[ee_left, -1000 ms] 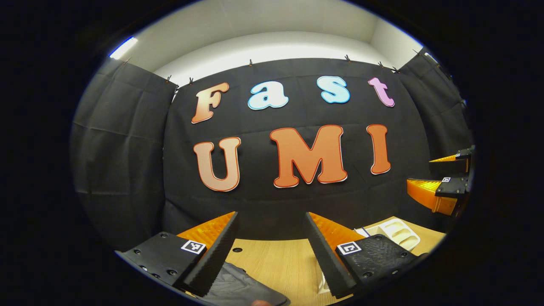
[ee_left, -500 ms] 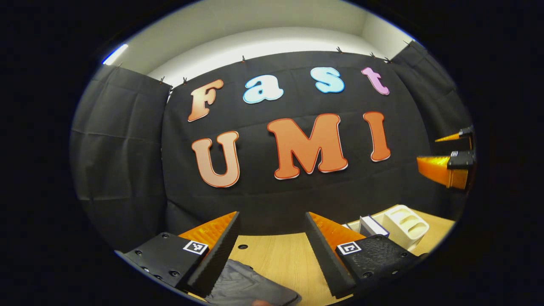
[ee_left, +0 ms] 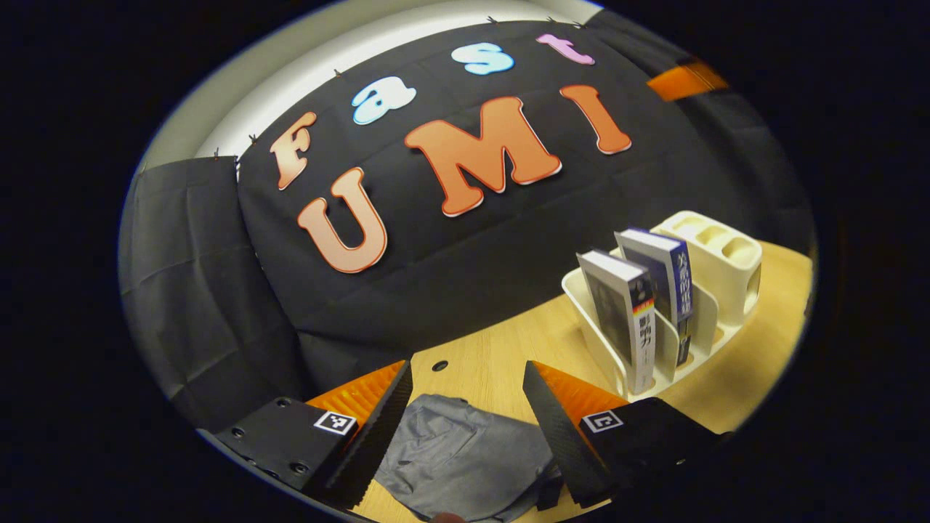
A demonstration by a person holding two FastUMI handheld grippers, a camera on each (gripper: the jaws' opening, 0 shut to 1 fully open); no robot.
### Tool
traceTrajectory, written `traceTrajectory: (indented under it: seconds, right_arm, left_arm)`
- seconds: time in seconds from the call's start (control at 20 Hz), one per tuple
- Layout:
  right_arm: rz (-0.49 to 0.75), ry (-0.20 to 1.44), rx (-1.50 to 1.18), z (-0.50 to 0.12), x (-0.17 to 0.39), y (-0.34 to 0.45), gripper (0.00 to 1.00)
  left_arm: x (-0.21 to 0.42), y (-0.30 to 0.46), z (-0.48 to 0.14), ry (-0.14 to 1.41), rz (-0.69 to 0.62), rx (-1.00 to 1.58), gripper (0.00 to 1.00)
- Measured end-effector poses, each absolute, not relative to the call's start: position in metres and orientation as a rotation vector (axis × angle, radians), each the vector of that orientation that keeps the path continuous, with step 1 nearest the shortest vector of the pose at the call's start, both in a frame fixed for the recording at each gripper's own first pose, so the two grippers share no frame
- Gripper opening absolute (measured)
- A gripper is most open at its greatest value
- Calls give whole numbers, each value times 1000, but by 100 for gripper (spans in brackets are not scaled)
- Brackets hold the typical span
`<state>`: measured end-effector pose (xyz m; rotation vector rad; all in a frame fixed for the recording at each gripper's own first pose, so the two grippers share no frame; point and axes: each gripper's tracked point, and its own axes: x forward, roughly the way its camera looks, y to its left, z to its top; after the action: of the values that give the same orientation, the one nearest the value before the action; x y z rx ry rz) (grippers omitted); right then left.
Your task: Open the schoolbag, grab two books from the bookshelf and put them into the schoolbag.
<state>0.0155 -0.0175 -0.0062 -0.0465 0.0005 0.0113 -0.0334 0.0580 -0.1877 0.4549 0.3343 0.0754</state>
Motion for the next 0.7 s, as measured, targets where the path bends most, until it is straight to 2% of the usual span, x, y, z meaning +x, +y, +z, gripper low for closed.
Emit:
traceTrajectory:
  seconds: [0.2,0.35,0.7]
  right_arm:
    - [12,15,-56,-13,16,-26,99]
    - [12,19,-63,-15,18,-32,99]
    - [22,18,-67,-21,20,-43,99]
  left_arm:
    - [-47,64,-236,427,68,584,97]
    - [-65,62,-275,510,53,583,97]
    - [-91,64,-321,599,38,703,98]
